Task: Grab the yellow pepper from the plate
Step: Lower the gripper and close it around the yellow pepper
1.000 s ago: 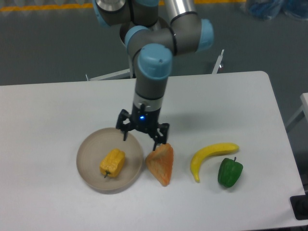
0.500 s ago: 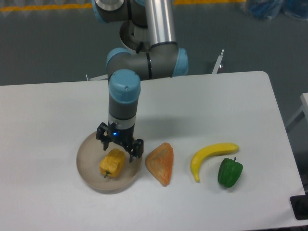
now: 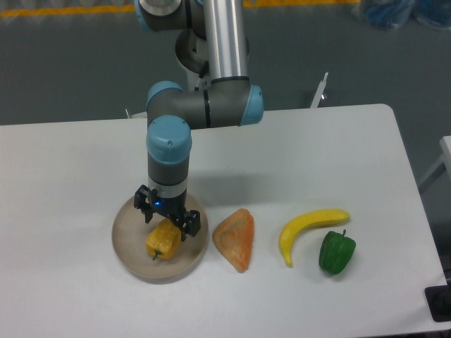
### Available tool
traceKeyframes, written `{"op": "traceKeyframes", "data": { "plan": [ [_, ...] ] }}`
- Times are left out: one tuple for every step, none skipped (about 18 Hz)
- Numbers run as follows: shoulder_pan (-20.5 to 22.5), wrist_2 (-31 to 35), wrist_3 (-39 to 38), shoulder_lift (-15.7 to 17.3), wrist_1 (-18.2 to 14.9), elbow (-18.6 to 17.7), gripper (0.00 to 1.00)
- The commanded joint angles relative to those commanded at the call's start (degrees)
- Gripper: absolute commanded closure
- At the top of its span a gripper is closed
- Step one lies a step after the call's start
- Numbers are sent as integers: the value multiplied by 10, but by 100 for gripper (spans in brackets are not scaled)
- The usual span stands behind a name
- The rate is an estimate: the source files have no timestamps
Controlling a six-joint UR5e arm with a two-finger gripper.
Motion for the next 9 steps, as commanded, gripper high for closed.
{"op": "traceKeyframes", "data": {
  "plan": [
    [0,1,-1,-2,0,0,0],
    [0,2,-1,-2,1,1,0],
    [0,5,-1,-2,3,1,0],
    [-1,10,-1,-2,3,1,0],
    [-2,12,-1,-2,3,1,6],
    [-3,12,-1,-3,3,2,15],
    [-3,12,-1,-3,3,2,24],
    [-3,12,-1,-3,3,2,31],
    [-3,12,-1,-3,3,2,37]
  ]
}}
